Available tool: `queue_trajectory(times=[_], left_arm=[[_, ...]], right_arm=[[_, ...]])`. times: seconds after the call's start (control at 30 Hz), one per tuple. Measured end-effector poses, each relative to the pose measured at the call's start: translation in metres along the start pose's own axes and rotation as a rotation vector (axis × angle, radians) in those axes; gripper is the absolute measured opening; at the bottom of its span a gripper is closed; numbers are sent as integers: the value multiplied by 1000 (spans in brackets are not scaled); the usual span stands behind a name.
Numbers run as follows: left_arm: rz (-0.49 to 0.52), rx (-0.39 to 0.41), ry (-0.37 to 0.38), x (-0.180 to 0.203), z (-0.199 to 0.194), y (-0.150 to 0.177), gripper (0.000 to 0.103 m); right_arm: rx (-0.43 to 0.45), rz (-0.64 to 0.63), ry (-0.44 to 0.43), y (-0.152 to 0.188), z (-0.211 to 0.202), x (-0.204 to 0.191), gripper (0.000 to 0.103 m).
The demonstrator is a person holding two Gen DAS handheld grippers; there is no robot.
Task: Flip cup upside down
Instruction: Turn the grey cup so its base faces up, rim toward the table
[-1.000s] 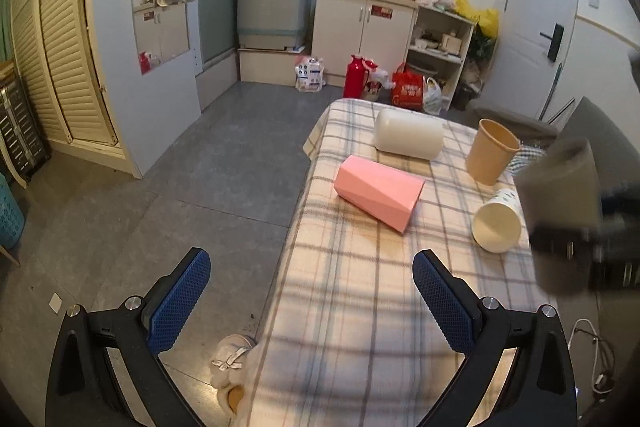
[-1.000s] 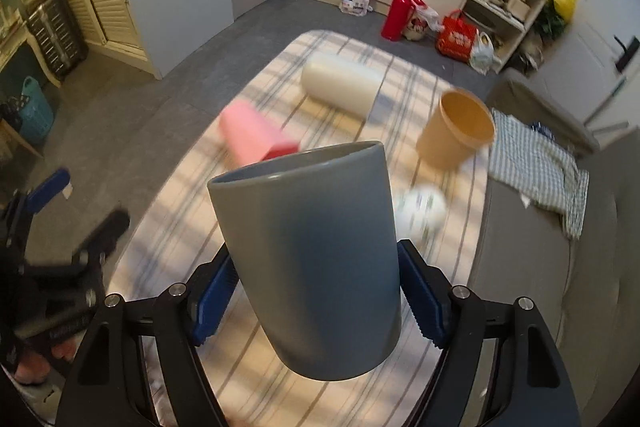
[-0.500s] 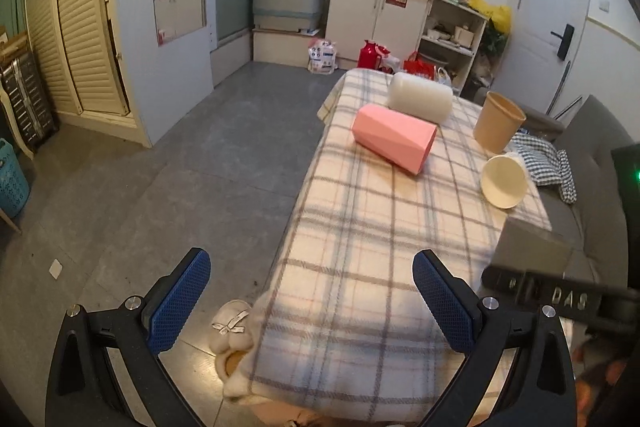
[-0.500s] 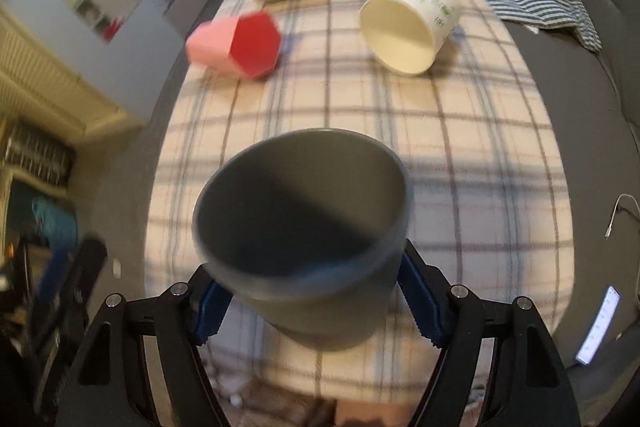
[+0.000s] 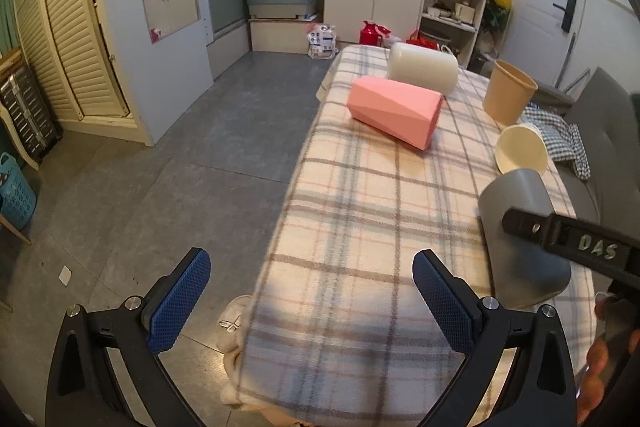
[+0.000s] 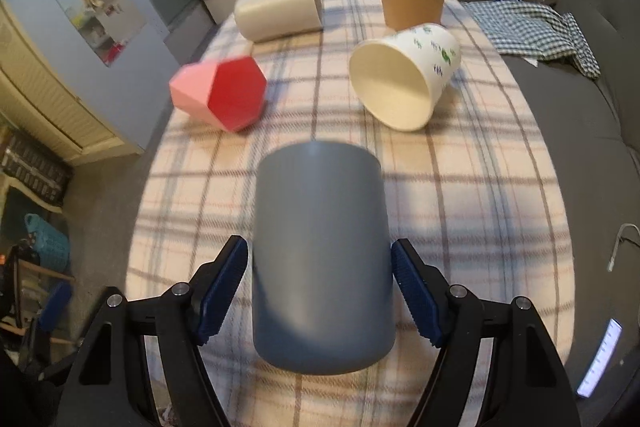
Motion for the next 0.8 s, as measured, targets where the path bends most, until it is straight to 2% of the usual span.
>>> queue_trajectory(times=[0.13, 0.27, 0.47, 0.6, 0.8], left_arm=[[27, 9, -10, 12, -4, -4, 103], [26, 44, 10, 25, -17, -10, 103], [53, 98, 34, 57, -36, -21, 103], [90, 110, 77, 86, -40, -24, 103], [144, 108, 121, 120, -37, -26, 103]], right_arm=[[81, -44, -37, -5, -22, -3, 81], [180, -81, -58, -9, -51, 2, 82], [298, -71, -24, -12, -83, 33, 83], [339, -50, -3, -11, -93, 59, 83], [352, -9, 35, -13, -90, 95, 83]])
Point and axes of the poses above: each gripper's, at about its wrist camera, not at the fingertips, and z roughly the way its jaws point, x to its right, y to its underside, the point moved 7 cm from there along z, roughly the way its jaws point, and after that the axes turned 15 degrees about z, right-handed, at the moved point
